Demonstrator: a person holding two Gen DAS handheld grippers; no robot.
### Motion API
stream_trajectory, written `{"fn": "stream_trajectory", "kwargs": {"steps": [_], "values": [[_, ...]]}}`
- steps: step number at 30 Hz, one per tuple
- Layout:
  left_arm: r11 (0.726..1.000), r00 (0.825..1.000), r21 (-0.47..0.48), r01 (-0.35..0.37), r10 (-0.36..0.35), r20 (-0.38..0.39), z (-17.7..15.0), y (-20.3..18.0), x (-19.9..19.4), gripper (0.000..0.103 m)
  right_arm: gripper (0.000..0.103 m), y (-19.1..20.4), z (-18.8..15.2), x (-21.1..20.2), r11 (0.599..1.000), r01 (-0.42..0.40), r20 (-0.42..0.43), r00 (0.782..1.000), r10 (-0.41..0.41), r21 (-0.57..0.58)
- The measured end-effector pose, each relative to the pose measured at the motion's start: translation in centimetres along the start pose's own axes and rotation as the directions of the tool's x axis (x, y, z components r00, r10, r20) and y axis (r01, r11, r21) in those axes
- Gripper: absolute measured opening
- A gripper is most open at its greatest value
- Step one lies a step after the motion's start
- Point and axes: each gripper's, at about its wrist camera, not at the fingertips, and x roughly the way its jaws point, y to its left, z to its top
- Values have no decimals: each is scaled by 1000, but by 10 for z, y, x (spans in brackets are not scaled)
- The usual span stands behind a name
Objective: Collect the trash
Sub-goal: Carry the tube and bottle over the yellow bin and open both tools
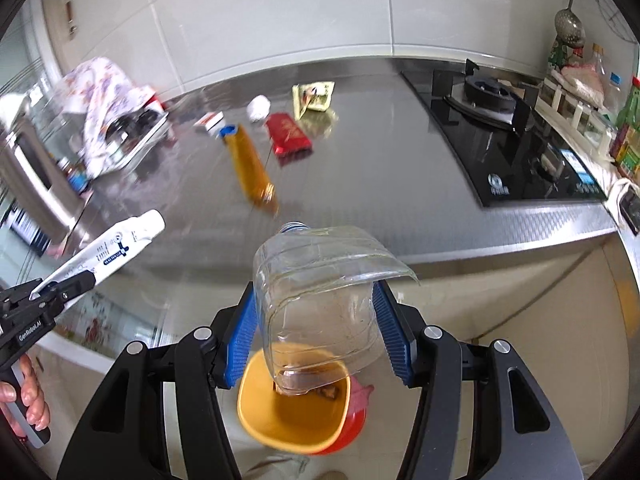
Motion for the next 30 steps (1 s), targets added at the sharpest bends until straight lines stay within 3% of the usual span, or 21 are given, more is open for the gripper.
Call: {"fn": "stream_trajectory", "kwargs": {"steps": [8, 15, 23, 26, 30], "values": [[999, 995, 35, 11, -7, -102, -69, -31, -9, 5, 58, 4, -66, -11, 999, -37, -79, 996, 35, -28], [991, 971, 118, 68, -39, -234, -113, -44, 13, 5, 59, 15, -118, 7, 997, -67, -192, 980, 58, -40], [953, 906, 229, 200, -91, -412, -143, -40, 84, 5, 59, 20, -150, 66, 988, -124, -327, 941, 87, -95], [940, 878, 244, 238, -101, -467, -149, -32, 119, 5, 59, 15, -159, 99, 985, -133, -374, 924, 85, -106], [933, 854, 251, 257, -97, -512, -152, -28, 159, 5, 59, 7, -167, 144, 985, -140, -435, 897, 83, -101]]}}
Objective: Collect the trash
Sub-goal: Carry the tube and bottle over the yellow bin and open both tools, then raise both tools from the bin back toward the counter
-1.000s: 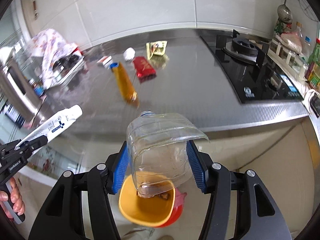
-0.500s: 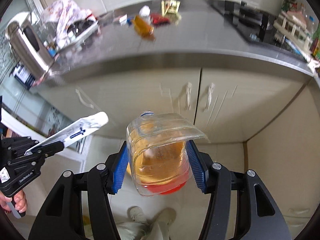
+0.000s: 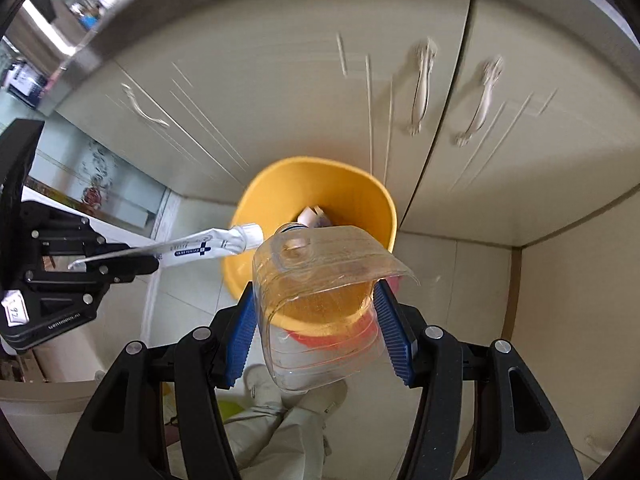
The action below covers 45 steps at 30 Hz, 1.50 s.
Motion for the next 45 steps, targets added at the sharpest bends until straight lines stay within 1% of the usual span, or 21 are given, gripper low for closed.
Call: {"fn": "stream_trajectory", "kwargs": {"steps": [6, 10, 16, 19, 20, 21, 22, 23, 24, 25, 27, 32, 37, 42, 45], "values": [[999, 998, -28, 17, -19, -64, 17, 14, 55, 5, 60, -8, 12, 72, 1000, 0, -107, 994, -3, -31], [999, 994, -42, 27, -32, -105, 23, 20, 87, 5, 60, -18, 16, 109, 1000, -24, -163, 986, 23, -9], [999, 989, -41, 34, -40, -145, 21, 23, 111, 6, 61, -20, 18, 141, 999, -37, -202, 979, 30, -31], [998, 987, -43, 38, -44, -154, 21, 24, 117, 7, 64, -20, 19, 146, 998, -42, -206, 978, 32, -46], [998, 987, -49, 44, -51, -153, 22, 26, 117, 8, 66, -21, 21, 147, 998, -43, -204, 978, 33, -46], [998, 987, -52, 43, -50, -150, 23, 28, 117, 13, 67, -23, 22, 148, 998, -46, -203, 979, 36, -46], [998, 988, -55, 39, -47, -145, 24, 28, 116, 21, 71, -24, 24, 147, 998, -50, -198, 979, 41, -43], [998, 989, -60, 36, -44, -140, 23, 31, 112, 27, 76, -25, 25, 147, 998, -52, -190, 981, 44, -42], [998, 990, -62, 32, -40, -132, 23, 31, 110, 36, 77, -25, 28, 144, 998, -53, -177, 983, 44, -41], [998, 992, -64, 28, -36, -125, 23, 33, 109, 43, 81, -26, 29, 142, 998, -50, -168, 985, 42, -42], [997, 993, -69, 20, -28, -113, 24, 32, 102, 52, 83, -28, 33, 138, 998, -51, -155, 987, 45, -37], [997, 995, -71, 13, -20, -101, 25, 27, 88, 53, 84, -30, 35, 127, 998, -48, -142, 989, 43, -34], [997, 996, -72, 0, -7, -91, 23, 17, 73, 53, 84, -28, 32, 106, 998, -50, -123, 991, 45, -34], [996, 997, -86, -15, 9, -72, 16, 12, 47, 53, 84, -19, 27, 81, 998, -44, -100, 994, 40, -42], [994, 998, -102, -25, 19, -57, 10, 10, 25, 53, 84, -14, 25, 58, 998, -46, -76, 996, 43, -41]]}}
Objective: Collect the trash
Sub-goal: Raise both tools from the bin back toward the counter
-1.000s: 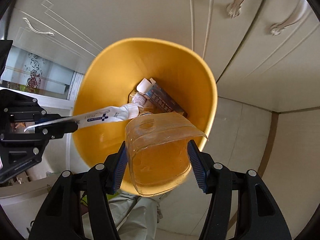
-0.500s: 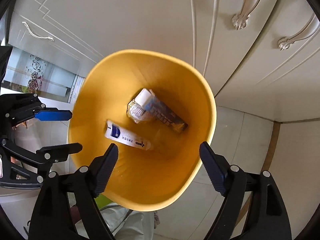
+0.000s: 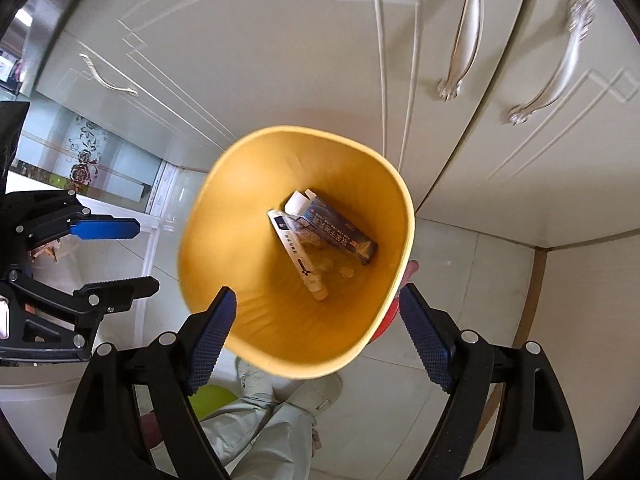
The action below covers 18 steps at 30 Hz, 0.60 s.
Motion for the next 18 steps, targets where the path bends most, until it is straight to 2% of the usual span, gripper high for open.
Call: {"fn": "stream_trajectory", "kwargs": {"steps": [10, 18], "values": [[996, 994, -78, -31, 38, 98, -25, -11, -79, 53, 84, 36, -21, -97, 998, 59, 123, 991, -55, -25], [981, 968, -193, -28, 74, 238, -32, -16, -140, 54, 84, 59, -35, -175, 995, 93, 258, 963, -83, -24]]}}
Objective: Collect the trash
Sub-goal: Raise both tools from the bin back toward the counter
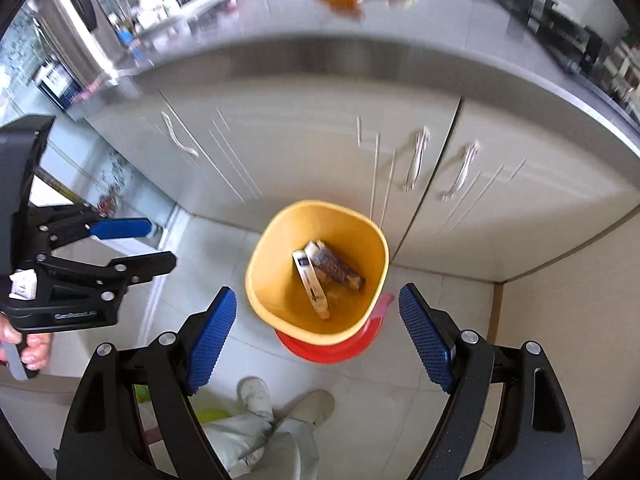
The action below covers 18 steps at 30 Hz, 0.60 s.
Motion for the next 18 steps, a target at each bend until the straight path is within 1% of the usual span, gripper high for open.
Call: {"fn": "stream_trajectory", "kwargs": {"steps": [4, 6, 8, 12, 14, 16, 18], "values": [[998, 998, -56, 0, 3, 59, 15, -1, -15, 54, 84, -2, 15, -29, 1000, 6, 74, 997, -7, 18], [997, 996, -72, -2, 8, 87, 30, -2, -24, 54, 84, -5, 27, -41, 999, 10, 105, 994, -13, 32], [997, 994, -76, -12, 20, 111, 47, -3, -28, 55, 87, -11, 43, -49, 999, 17, 137, 990, -24, 49], [997, 985, -79, -23, 37, 168, 87, -1, -34, 59, 92, -27, 79, -58, 996, 39, 192, 980, -54, 82], [996, 979, -79, -30, 45, 197, 111, 1, -38, 63, 95, -37, 99, -61, 993, 47, 223, 972, -70, 107], [996, 975, -84, -29, 46, 216, 133, 3, -39, 71, 97, -48, 120, -61, 988, 64, 243, 965, -97, 139], [995, 971, -94, -24, 45, 234, 158, 5, -37, 75, 98, -60, 139, -60, 983, 66, 257, 960, -109, 171]]}}
